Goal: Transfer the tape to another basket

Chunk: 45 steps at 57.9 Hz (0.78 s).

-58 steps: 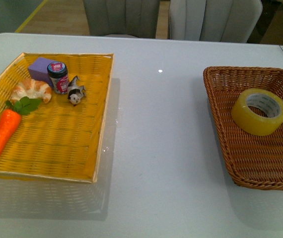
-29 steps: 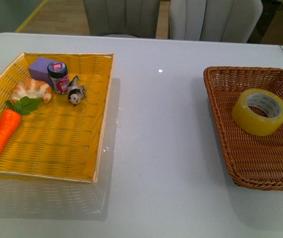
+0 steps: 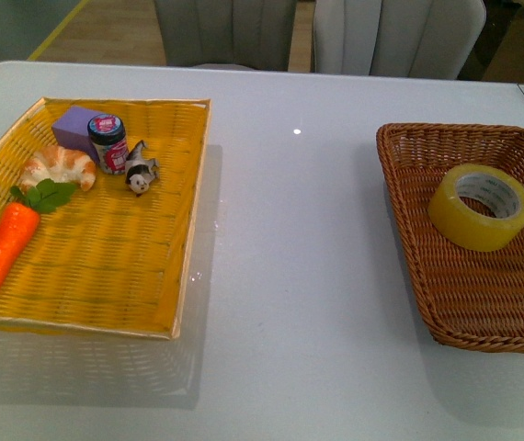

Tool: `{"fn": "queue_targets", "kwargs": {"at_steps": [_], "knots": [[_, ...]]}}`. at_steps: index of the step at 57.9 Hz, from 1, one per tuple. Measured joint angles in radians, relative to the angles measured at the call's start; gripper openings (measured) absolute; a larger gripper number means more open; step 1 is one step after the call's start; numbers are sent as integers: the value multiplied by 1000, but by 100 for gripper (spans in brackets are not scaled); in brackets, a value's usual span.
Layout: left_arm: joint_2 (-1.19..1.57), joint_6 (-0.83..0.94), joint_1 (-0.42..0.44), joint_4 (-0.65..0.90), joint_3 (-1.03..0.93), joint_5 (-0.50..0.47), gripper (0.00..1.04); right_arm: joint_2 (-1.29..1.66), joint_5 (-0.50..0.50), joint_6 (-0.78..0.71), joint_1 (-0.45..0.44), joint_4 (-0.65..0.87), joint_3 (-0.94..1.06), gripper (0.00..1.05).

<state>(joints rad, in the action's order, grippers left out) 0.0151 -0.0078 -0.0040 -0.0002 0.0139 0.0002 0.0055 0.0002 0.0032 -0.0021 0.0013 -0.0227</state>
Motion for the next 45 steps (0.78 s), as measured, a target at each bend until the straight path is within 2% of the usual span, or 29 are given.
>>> {"fn": "queue_targets", "kwargs": {"at_steps": [18,20,23,45], "knots": [[0,0,0,0,0,0,84,0,0,0,0,0,0,95],[0,0,0,0,0,0,91,0,0,0,0,0,0,97],[0,2,0,0,0,0,97,0,0,0,0,0,0,95],[0,2,0,0,0,0,96,0,0,0,0,0,0,96]]}}
